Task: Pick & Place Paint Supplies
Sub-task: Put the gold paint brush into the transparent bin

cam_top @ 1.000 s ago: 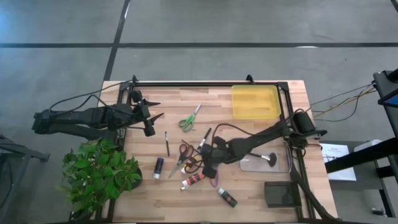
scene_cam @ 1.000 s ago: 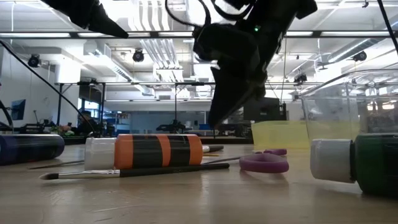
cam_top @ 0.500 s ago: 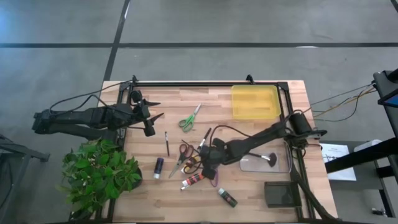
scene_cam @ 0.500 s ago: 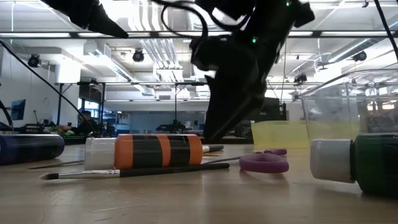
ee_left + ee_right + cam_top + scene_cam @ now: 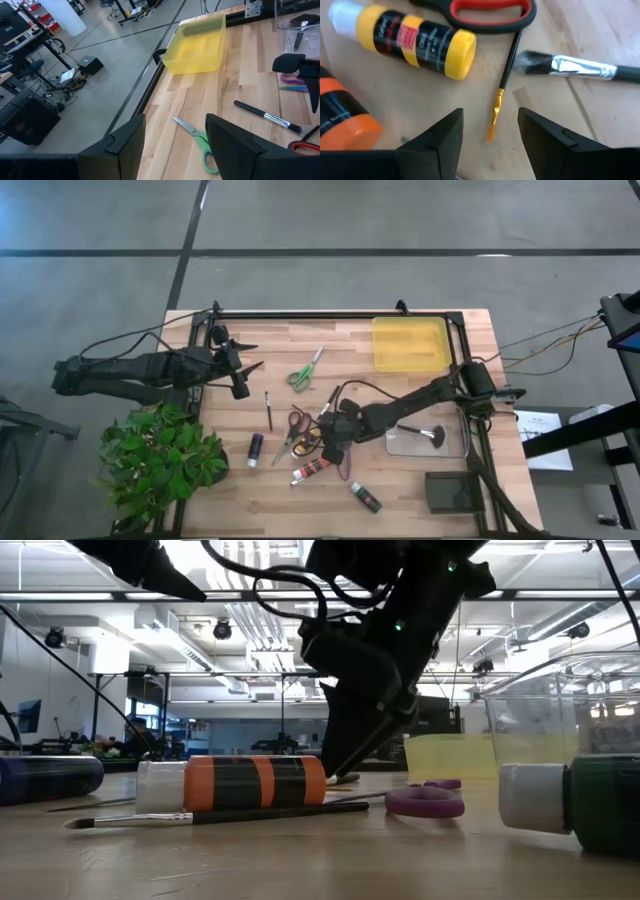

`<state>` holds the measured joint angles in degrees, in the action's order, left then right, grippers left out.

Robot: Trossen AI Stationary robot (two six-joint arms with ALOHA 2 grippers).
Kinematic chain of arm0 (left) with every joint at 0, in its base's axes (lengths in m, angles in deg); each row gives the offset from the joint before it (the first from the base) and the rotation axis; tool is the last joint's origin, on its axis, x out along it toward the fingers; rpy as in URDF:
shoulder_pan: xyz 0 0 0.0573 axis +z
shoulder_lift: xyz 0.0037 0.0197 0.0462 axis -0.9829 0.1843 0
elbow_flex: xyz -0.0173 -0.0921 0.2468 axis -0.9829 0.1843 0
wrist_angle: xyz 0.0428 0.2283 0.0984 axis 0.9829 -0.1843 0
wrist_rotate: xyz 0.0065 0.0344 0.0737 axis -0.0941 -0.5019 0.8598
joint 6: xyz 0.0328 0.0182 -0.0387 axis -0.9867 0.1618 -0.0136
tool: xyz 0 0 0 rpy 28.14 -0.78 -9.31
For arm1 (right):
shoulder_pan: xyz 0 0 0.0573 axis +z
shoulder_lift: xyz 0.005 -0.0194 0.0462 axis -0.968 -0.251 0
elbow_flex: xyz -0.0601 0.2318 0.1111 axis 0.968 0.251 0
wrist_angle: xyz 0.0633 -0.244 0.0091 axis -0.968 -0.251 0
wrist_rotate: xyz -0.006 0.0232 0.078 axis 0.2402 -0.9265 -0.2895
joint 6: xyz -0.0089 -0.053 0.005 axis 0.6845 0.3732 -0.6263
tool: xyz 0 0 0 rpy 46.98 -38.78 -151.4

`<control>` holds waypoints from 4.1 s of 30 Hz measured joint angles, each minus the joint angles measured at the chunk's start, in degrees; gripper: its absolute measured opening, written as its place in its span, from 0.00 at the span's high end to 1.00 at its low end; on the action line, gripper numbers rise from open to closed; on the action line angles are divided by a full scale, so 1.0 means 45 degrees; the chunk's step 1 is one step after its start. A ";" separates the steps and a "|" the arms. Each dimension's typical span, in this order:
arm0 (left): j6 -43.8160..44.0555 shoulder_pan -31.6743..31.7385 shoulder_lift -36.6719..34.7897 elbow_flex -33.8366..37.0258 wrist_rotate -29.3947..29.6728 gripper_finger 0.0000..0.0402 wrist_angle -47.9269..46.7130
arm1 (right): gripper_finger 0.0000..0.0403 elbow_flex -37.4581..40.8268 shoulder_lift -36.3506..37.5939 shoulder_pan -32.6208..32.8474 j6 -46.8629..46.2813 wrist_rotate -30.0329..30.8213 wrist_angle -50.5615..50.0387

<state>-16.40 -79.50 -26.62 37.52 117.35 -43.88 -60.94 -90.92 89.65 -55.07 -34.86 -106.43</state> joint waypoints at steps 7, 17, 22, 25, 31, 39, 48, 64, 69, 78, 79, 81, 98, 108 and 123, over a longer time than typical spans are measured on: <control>0.0005 0.0002 0.0000 0.0000 -0.0001 0.47 -0.0024 | 0.53 0.0000 -0.0515 -0.0039 0.0010 -0.0095 0.0260; 0.0063 0.0000 0.0000 0.0000 0.0004 0.47 -0.0049 | 0.87 -0.0023 -0.0798 -0.0452 0.0005 -0.0769 0.0171; 0.0063 0.0003 0.0000 0.0000 0.0004 0.47 -0.0053 | 0.97 -0.0025 -0.0821 -0.0562 -0.0043 -0.0957 -0.0044; 0.0063 0.0000 0.0000 0.0000 0.0004 0.47 -0.0053 | 0.98 -0.0019 -0.0703 -0.0562 0.0038 -0.1003 -0.0073; 0.0063 0.0002 0.0000 0.0000 0.0004 0.47 -0.0083 | 0.98 0.0031 -0.0173 -0.0536 0.0142 -0.0945 -0.0321; 0.0063 0.0002 0.0000 0.0000 0.0002 0.47 -0.0081 | 0.98 0.0058 0.0480 -0.0339 0.0165 -0.0369 -0.0635; 0.0063 0.0002 0.0000 0.0000 0.0000 0.47 -0.0074 | 0.98 0.0009 0.1286 -0.0178 0.0121 0.0844 -0.1388; 0.0063 0.0002 0.0000 0.0000 0.0004 0.47 -0.0065 | 0.98 -0.0329 0.2147 0.0002 -0.0157 0.2463 -0.3467; 0.0092 0.0002 0.0000 0.0000 -0.0001 0.47 -0.0068 | 0.98 -0.0616 0.2875 0.0292 -0.0730 0.3216 -0.4989; 0.0092 0.0000 0.0000 0.0000 -0.0001 0.47 -0.0092 | 0.98 -0.0342 0.5692 0.1992 -0.3880 0.4065 -0.8680; 0.0087 0.0004 -0.0004 0.0000 0.0002 0.47 -0.0089 | 0.98 -0.0307 0.5997 0.2254 -0.4240 0.4212 -0.8986; 0.0087 0.0005 -0.0002 0.0000 -0.0001 0.47 -0.0092 | 0.98 -0.0251 0.6670 0.2900 -0.5061 0.4502 -0.9653; 0.0048 0.0010 -0.0001 0.0000 0.0004 0.47 -0.0083 | 0.98 0.1355 0.9724 0.8350 -1.0347 0.5465 -1.3179; 0.0049 0.0010 0.0000 0.0000 0.0004 0.47 -0.0083 | 0.98 0.3064 1.0613 1.0303 -1.3099 0.4578 -1.3215; 0.0049 0.0010 -0.0003 0.0000 0.0004 0.47 -0.0039 | 0.98 0.3837 1.0675 1.1348 -1.4973 0.3412 -1.3073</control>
<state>-16.19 -79.46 -26.64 37.52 117.36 -44.06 -43.68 -42.88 140.72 -122.45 -19.51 -165.25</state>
